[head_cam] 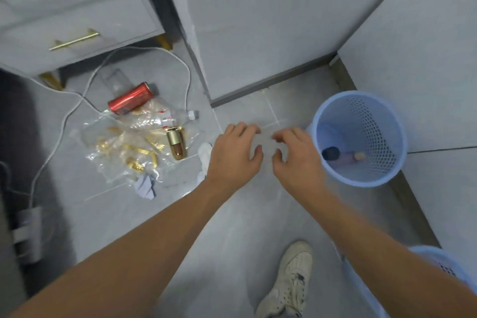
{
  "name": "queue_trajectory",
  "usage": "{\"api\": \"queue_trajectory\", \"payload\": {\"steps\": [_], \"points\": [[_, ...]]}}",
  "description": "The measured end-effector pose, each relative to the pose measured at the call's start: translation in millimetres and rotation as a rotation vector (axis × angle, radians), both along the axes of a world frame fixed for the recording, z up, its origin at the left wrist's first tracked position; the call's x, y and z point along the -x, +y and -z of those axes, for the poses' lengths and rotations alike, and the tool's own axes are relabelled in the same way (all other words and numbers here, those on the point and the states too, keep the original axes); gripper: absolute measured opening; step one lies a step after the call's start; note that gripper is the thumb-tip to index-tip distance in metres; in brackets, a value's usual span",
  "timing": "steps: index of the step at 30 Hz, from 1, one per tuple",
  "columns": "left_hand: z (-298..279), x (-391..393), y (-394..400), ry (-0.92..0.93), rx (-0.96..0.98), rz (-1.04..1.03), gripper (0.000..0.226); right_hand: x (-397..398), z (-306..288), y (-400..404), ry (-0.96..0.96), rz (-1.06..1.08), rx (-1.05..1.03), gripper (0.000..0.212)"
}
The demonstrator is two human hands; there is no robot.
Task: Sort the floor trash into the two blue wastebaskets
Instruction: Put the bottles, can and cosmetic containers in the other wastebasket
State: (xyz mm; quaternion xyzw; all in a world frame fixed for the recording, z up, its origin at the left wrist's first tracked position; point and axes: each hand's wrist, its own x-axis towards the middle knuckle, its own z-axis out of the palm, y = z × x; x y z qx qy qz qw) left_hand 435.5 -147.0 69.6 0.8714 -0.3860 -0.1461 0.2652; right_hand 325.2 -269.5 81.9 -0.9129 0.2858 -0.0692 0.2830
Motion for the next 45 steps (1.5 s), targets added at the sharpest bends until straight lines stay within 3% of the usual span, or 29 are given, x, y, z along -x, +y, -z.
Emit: {"api": "queue_trajectory", "payload": {"steps": [4,7,11,16,19,22,26,31,37,45], "points": [[25.4,-47.5,104.7,0.066,-0.125,-0.213,0.026,-59.2,30.2,70.8,0.081,-0.157,-0.146,0.026],[60.9,-75.4,167.4,0.233,-0.282,-0.400,0.028,-94.4,65.2,111.5,0.219,-0.224,-0.221,0.027],[106.9,-111.4,209.5,0.273,-0.332,-0.481,0.036,-138.7,118.8,144.3,0.345,-0.239,-0.275,0.027],[152.3,-178.8,189.0,-0.037,-0.214,-0.310,0.047,-189.3,188.3,174.2,0.366,-0.109,-0.267,0.043],[171.4,-213.9,151.2,-0.102,-0.177,-0.133,0.058,-202.9,221.0,186.4,0.273,-0.030,-0.250,0.050],[189.3,-229.9,118.3,-0.052,-0.275,0.073,0.067,-210.9,241.0,189.5,0.180,0.044,-0.244,0.054],[201.4,-229.5,103.8,-0.142,-0.456,0.109,0.057,-213.8,249.9,186.9,0.162,0.055,-0.276,0.043],[171.0,-209.1,125.3,-0.187,-0.314,-0.031,0.065,-188.4,213.0,174.4,0.151,-0.023,-0.266,0.044],[64.8,-144.2,128.8,-0.156,-0.060,-0.119,0.058,-121.1,118.4,139.9,0.075,0.115,-0.270,0.027],[-70.8,-24.8,4.4,0.131,0.272,0.102,0.053,9.6,-22.9,10.1,-0.160,0.298,-0.167,0.032]]}}
